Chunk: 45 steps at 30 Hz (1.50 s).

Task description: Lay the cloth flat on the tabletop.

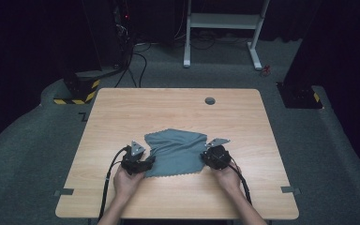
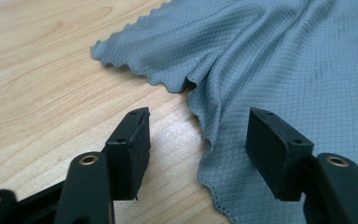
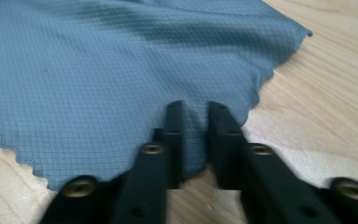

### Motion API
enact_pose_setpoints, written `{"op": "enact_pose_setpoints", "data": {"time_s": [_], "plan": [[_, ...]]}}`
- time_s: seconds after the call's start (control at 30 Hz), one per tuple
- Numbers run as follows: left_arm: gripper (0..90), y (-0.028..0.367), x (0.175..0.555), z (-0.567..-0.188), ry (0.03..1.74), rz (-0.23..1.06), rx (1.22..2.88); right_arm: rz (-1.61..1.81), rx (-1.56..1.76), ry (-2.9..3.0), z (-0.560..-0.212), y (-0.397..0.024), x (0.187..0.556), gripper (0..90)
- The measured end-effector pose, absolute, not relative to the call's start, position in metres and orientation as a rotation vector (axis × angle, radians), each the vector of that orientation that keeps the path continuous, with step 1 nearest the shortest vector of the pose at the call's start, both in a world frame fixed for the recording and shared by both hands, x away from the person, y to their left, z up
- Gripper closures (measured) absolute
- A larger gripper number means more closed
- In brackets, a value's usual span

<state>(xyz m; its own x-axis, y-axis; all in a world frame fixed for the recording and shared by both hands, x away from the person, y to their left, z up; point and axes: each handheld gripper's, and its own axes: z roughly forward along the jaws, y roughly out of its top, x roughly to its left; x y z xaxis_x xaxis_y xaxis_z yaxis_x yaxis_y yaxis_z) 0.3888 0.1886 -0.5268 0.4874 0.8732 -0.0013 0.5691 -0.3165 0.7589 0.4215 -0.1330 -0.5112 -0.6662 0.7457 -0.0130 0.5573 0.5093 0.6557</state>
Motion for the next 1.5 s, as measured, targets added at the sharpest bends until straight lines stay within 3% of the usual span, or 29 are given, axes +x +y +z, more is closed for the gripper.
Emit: {"op": "enact_pose_setpoints", "data": {"time_s": [0.23,0.5,0.67,0.93,1.13,1.2,1.33,1.37,1.5], "plan": [[39.2,0.188,0.389,-0.527,1.183,0.549,2.022,0.905,1.010,2.477,-0.501,-0.120,0.422,90.0],[39.0,0.188,0.389,-0.527,1.184,0.548,2.022,0.842,0.960,2.520,-0.492,-0.075,0.442,89.7],[38.9,0.188,0.389,-0.527,1.184,0.549,2.023,0.832,0.990,2.548,-0.505,-0.065,0.447,78.0],[38.8,0.188,0.389,-0.527,1.185,0.548,2.022,0.979,0.967,2.478,-0.484,-0.089,0.418,76.6],[38.8,0.188,0.389,-0.527,1.185,0.547,2.021,0.974,0.892,2.520,-0.496,-0.076,0.405,69.7],[38.7,0.188,0.389,-0.527,1.185,0.548,2.022,0.994,0.888,2.532,-0.505,-0.062,0.406,62.7],[38.7,0.188,0.389,-0.527,1.186,0.548,2.022,0.974,0.885,2.521,-0.510,-0.051,0.408,68.2],[38.7,0.188,0.389,-0.527,1.186,0.548,2.022,0.954,0.879,2.518,-0.511,-0.051,0.409,81.2],[38.6,0.188,0.389,-0.527,1.185,0.548,2.021,0.966,0.877,2.486,-0.504,-0.062,0.405,87.8]]}}
